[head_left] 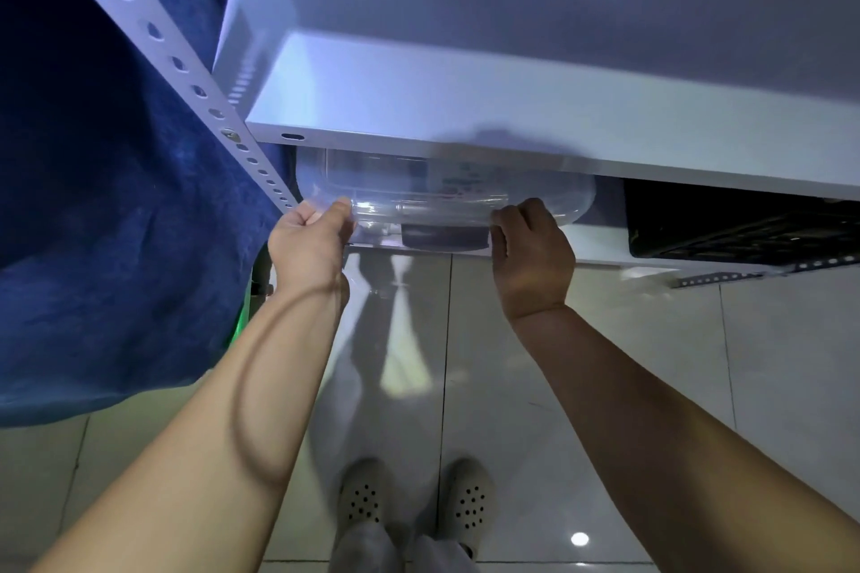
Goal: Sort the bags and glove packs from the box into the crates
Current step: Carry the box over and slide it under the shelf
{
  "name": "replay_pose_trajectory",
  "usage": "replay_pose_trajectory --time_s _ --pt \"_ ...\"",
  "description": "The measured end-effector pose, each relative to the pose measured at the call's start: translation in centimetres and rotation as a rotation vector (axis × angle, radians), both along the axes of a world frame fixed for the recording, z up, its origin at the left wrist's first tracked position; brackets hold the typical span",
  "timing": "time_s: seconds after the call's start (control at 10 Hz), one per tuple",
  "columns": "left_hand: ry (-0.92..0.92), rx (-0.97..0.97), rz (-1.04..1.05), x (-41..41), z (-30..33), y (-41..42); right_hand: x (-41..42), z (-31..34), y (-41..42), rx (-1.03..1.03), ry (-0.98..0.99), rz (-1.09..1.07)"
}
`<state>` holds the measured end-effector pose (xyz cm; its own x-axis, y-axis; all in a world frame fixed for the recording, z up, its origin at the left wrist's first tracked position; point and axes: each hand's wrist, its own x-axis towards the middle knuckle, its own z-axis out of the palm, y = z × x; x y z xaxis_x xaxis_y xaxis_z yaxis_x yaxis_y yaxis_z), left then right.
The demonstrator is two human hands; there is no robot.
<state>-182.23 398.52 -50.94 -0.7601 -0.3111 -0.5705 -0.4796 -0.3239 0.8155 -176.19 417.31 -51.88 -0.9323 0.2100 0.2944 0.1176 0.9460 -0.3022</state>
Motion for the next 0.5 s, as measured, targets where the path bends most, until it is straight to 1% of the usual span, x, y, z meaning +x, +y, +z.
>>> replay_pose_trajectory --time_s 0.2,0.3,0.4,0.5 --pt "0.024 -0.049 0.024 -0.4 0.1 0.7 -0.2 0.1 0.2 0.021 -0.013 0.027" --pt "-0.015 -0.053 0.025 -0.4 0.7 0.8 0.0 0.5 0.4 0.058 0.010 0.037" --pt "-0.098 -0.117 -0.028 0.2 1.5 0.3 1.3 1.7 0.7 0.140 -0.030 0.058" --pt "-0.081 -0.266 -0.152 2.2 4.1 0.7 2.6 4.7 1.6 0.202 -0.156 0.106"
